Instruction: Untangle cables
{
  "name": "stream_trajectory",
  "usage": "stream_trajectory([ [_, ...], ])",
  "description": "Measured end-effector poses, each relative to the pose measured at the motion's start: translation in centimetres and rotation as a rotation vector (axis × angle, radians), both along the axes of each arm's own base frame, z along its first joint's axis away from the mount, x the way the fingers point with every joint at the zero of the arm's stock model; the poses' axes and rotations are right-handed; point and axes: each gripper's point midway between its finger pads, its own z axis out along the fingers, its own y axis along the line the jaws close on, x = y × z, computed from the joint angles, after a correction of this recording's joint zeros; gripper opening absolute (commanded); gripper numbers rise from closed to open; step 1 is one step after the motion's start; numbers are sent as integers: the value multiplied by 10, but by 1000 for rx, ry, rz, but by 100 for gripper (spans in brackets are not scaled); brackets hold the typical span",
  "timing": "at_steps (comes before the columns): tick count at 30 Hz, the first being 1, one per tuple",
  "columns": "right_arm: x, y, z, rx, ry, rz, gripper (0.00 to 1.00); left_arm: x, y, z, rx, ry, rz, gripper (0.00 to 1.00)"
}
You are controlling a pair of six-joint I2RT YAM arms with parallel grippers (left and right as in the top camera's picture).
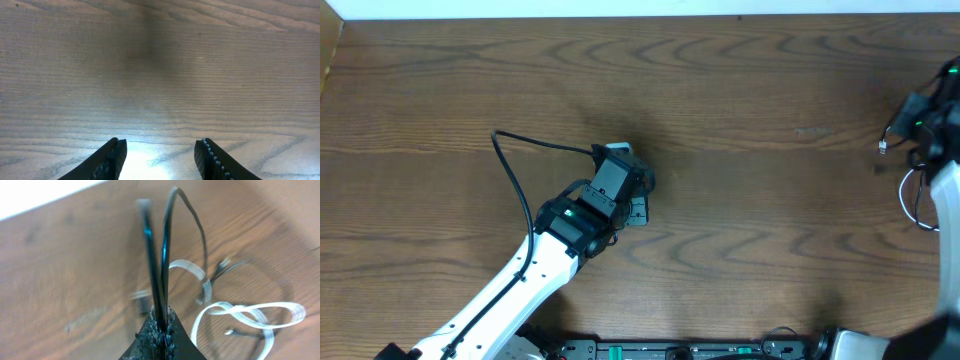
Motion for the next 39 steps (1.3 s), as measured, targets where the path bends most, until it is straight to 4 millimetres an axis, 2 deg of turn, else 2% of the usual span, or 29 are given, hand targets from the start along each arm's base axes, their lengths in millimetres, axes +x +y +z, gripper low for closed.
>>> stream_trajectory([
  [2, -9, -10, 21, -47, -45, -42, 1, 0, 0, 0, 0, 0, 0, 49],
  [4, -20, -24, 34, -83, -64, -97, 1, 0, 0, 0, 0, 0, 0, 49],
  [12, -55, -74, 36, -132, -32, -280, 1, -1, 0, 0, 2, 2, 0, 49],
  [13, -60, -80, 35, -128, -32, -306, 10, -1, 1, -1, 3, 4, 0, 49],
  [16, -69, -91, 34, -101, -45, -365, 44, -1, 1, -1, 4, 6, 0, 49],
  [19, -69, -93, 32, -62, -64, -358, 54, -1, 1, -1, 4, 6, 0, 49],
  [25, -47, -70, 17, 70, -84, -223, 59, -1, 1, -1, 4, 6, 0, 49],
  [30, -26, -35, -3, 243, -81, -59, 68, -1, 1, -1, 4, 6, 0, 49],
  [35, -7, 23, -15, 443, -73, 154, 75, 1, -1, 1, -3, -4, -1, 54],
  [39, 7, 80, -25, 574, -40, 335, 79, 9, -8, 8, -41, -45, -5, 54],
])
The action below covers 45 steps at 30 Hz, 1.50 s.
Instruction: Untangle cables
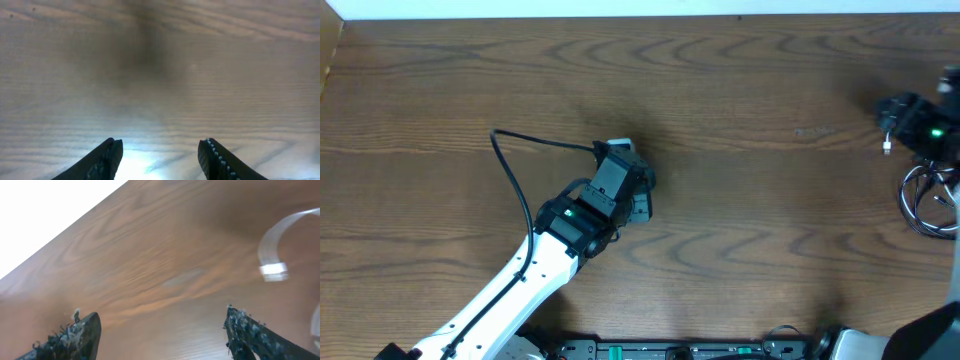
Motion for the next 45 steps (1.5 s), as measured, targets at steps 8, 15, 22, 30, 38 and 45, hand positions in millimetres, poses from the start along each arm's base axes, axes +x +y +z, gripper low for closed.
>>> stream_trajectory([
  [8, 3, 122, -27, 32, 56, 388, 84, 14, 1, 10, 23, -83, -3, 57],
  [15, -28, 161, -89, -192, 312, 497, 99, 16, 41, 2, 217, -90, 33, 57],
  [22, -63, 133, -114, -342, 536, 422, 99, -3, 112, -25, 240, 147, 178, 70],
  [30, -112, 120, -117, -356, 748, 418, 99, -58, 140, -43, 69, 476, 274, 70],
  [38, -109, 120, -83, -373, 547, 383, 99, -72, 134, -28, 32, 440, 189, 72],
  [45, -121, 119, -38, -390, 179, 313, 99, -74, 129, 24, 19, 48, 62, 81],
])
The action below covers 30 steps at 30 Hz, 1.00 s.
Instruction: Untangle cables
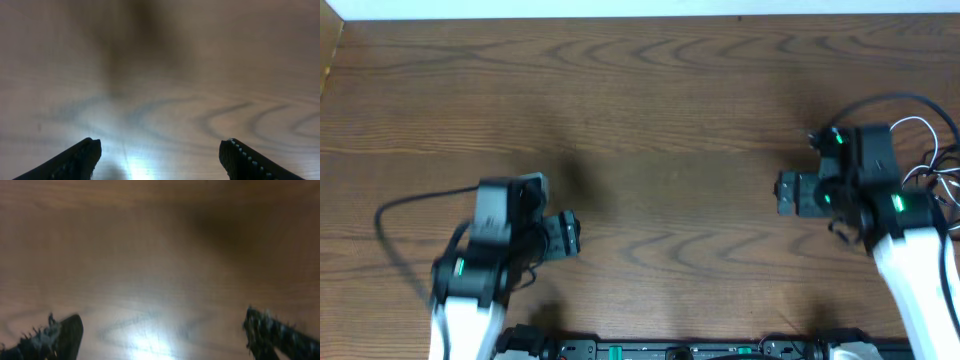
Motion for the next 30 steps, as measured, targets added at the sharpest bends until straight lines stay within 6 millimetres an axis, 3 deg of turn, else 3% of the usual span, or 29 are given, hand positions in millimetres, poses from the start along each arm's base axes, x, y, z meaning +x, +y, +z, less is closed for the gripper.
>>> stream_trajectory([
  [1, -5, -1, 5, 5, -49, 0, 99, -3, -1, 8, -1, -54, -15, 98],
  [9, -39, -4, 36, 30, -267, 0, 99, -28, -1, 51, -16, -349, -52, 98],
  [14, -46, -5, 46, 36, -315, 0, 99, -33, -2, 54, -25, -368, -58, 98],
  [30, -52, -6, 38, 32, -277, 0, 99, -35, -3, 52, -28, -356, -65, 98],
])
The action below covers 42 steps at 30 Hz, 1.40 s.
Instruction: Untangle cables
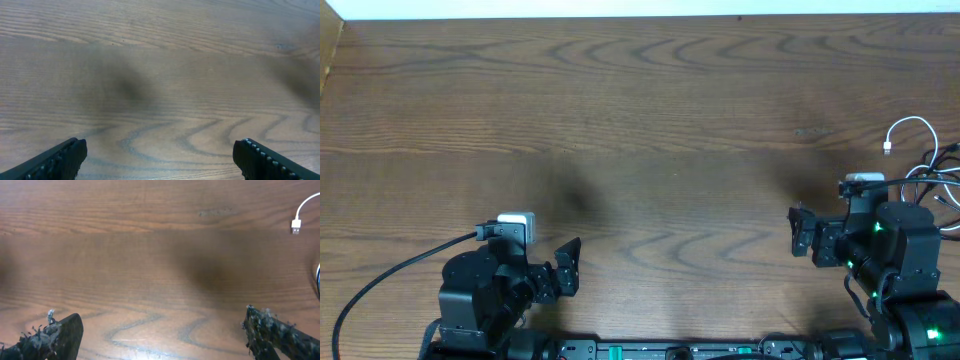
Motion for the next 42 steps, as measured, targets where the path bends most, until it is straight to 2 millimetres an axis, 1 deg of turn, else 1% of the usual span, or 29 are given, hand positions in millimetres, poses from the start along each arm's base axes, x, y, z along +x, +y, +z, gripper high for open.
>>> stream_trajectory([
  [7, -6, -3, -6, -15, 34, -12, 99, 0, 0, 0, 0, 0, 0, 98],
  [10, -4, -8, -4, -29, 19, -33, 99, 0, 0, 0, 0, 0, 0, 98],
  [14, -2, -14, 6, -45, -45, -53, 99, 0, 0, 0, 0, 0, 0, 98],
  [20, 0, -16, 30, -48, -257, -47, 99, 0, 0, 0, 0, 0, 0, 98],
  [25, -2, -16, 39, -36, -450, -53, 99, 0, 0, 0, 0, 0, 0, 98],
  [32, 0, -17, 44, -14, -695, -66, 99, 0, 0, 0, 0, 0, 0, 98],
  [38, 8, -19, 53, 6, -898, -91, 99, 0, 0, 0, 0, 0, 0, 98],
  [42, 15, -22, 44, 8, -966, -113, 99, 0, 0, -1, 0, 1, 0, 98],
])
